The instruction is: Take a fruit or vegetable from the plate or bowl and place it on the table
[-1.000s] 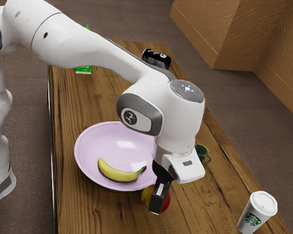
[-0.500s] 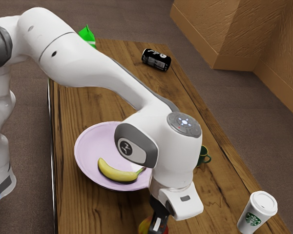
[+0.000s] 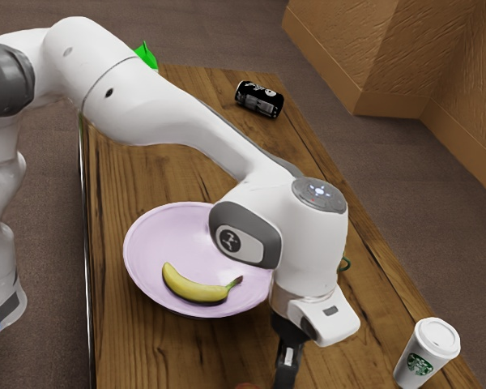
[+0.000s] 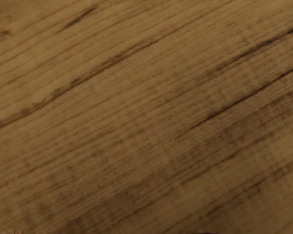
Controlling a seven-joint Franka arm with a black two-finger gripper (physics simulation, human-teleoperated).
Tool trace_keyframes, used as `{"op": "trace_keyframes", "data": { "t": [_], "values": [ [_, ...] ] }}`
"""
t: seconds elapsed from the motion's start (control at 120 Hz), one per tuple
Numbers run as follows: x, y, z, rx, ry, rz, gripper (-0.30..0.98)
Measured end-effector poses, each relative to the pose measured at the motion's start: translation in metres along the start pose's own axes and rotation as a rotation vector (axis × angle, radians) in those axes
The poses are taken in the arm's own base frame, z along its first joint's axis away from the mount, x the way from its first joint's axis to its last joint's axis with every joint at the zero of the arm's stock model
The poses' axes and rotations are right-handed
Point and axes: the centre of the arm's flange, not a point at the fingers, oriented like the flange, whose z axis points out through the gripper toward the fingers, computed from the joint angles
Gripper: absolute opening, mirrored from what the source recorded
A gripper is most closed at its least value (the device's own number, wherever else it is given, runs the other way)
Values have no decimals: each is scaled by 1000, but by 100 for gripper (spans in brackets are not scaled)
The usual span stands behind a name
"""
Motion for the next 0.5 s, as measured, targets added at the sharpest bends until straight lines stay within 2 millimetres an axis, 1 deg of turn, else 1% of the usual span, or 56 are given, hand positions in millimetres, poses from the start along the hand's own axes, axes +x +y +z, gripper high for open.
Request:
{"op": "trace_keyframes", "data": {
  "t": [0.017, 0.05, 0.083, 0.117, 0.142, 0.167, 0.192, 0.217, 0.242, 0.267, 0.308, 0.392, 0.5],
  "values": [
    [3, -13, -4, 7, 2, -22, 66],
    [15, -40, -29, 21, 26, -70, 66],
    [32, -74, -73, 38, 67, -130, 66],
    [40, -113, -112, 71, 89, -192, 66],
    [41, -140, -143, 102, 102, -235, 66],
    [38, -163, -170, 129, 104, -275, 66],
    [33, -180, -194, 152, 96, -312, 66],
    [26, -191, -217, 174, 88, -342, 67],
    [16, -198, -236, 196, 79, -366, 67],
    [6, -200, -253, 216, 68, -383, 67],
    [-7, -198, -266, 239, 33, -403, 67],
    [-23, -187, -269, 267, -55, -423, 67],
    [-38, -159, -268, 290, -135, -415, 67]
  ]
}}
